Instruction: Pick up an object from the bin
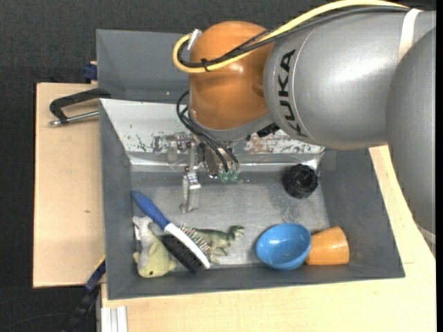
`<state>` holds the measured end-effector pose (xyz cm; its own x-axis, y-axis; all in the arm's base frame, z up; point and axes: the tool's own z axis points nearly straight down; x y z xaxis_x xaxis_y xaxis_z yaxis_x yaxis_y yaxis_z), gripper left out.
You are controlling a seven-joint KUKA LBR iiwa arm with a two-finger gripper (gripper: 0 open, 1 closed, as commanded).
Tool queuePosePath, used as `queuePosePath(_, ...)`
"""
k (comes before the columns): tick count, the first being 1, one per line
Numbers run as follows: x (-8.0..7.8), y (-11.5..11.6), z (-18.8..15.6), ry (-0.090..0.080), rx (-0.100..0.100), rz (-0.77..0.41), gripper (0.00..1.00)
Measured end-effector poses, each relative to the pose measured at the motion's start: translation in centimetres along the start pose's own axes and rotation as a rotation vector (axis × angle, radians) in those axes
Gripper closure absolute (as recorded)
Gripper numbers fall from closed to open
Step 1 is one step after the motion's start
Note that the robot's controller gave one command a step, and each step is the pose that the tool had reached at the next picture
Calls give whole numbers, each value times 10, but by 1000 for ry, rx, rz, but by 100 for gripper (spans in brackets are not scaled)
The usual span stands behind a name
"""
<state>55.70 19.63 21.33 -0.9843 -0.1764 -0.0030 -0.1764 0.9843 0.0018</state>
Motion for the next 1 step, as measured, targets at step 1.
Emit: queuePosePath(1, 30, 26, 42, 6, 1, 221, 0)
